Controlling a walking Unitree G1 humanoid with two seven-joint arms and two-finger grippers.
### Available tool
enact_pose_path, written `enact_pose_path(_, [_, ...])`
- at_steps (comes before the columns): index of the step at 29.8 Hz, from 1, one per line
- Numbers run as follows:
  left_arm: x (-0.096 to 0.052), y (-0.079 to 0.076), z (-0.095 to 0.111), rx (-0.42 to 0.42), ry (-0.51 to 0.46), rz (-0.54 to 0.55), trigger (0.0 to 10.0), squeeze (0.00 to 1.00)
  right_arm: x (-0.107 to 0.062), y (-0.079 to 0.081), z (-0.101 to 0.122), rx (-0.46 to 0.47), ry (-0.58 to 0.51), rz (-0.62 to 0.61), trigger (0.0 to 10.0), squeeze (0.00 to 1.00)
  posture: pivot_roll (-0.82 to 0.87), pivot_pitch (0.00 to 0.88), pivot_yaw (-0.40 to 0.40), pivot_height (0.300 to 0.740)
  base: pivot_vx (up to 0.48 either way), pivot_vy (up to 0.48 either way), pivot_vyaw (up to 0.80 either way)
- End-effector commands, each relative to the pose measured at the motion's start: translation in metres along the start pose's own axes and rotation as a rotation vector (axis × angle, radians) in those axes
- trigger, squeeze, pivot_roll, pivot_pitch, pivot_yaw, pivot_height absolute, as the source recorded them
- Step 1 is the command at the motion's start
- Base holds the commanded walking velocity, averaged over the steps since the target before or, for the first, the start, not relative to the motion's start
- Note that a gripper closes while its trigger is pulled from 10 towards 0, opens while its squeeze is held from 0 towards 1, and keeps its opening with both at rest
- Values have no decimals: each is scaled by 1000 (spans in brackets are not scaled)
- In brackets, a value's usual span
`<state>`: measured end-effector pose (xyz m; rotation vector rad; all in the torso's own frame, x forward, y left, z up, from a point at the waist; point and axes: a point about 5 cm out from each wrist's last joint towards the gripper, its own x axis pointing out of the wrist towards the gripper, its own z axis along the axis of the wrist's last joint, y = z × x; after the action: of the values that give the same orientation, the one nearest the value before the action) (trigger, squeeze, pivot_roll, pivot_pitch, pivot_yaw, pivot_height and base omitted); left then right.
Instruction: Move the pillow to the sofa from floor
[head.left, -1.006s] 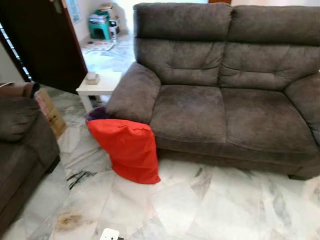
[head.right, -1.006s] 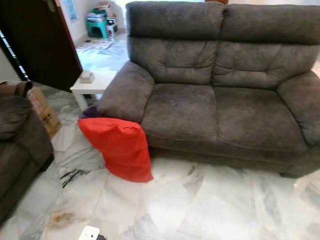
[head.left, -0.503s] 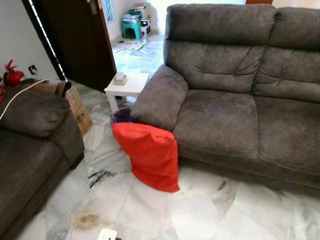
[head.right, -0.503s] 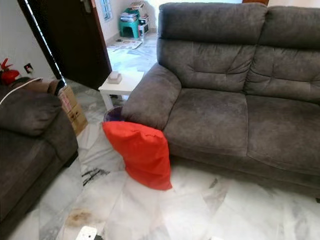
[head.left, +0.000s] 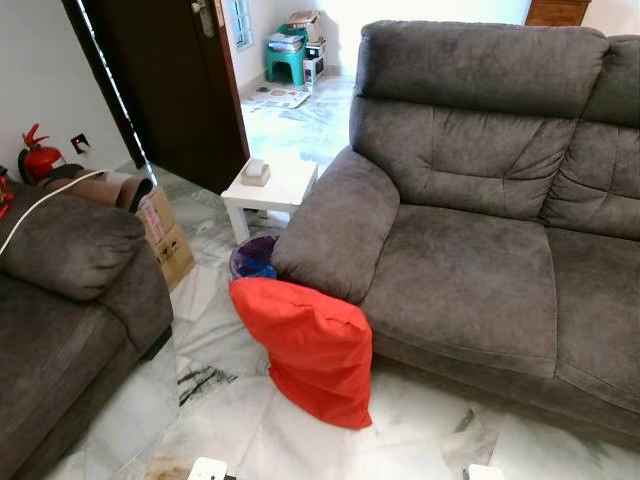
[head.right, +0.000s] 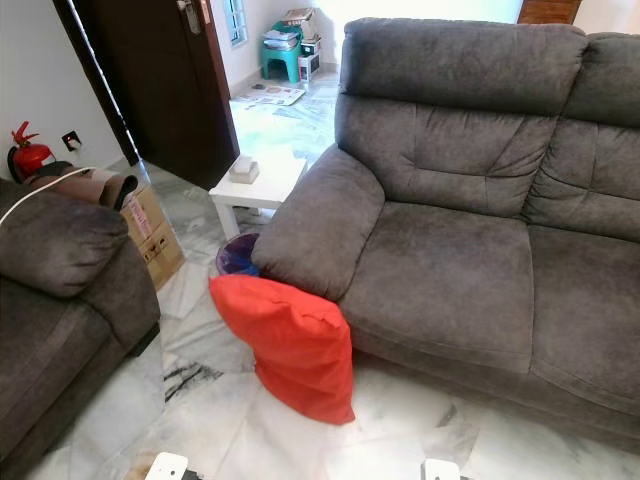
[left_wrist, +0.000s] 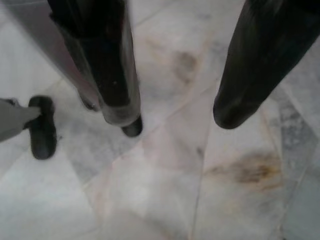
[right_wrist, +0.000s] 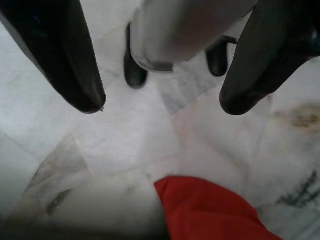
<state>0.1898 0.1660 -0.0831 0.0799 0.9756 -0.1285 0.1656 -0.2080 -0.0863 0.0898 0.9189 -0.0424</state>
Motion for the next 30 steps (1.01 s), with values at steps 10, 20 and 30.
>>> enact_pose_path(10, [1,6,31,-9,-151,24,10000,0,8,17,47,-32,-199,59,10000,0,-20,38,68,740,0,0,400])
enact_pose_path(20, [-27,53,109,61,-632,43,10000,0,-9,6,135,-116,-660,83,10000,0,-45,3,100,740,0,0,0])
enact_pose_path(30, [-52,49,112,68,-841,85,10000,0,-26,14,137,-30,-838,105,10000,0,-38,0,83,740,0,0,0])
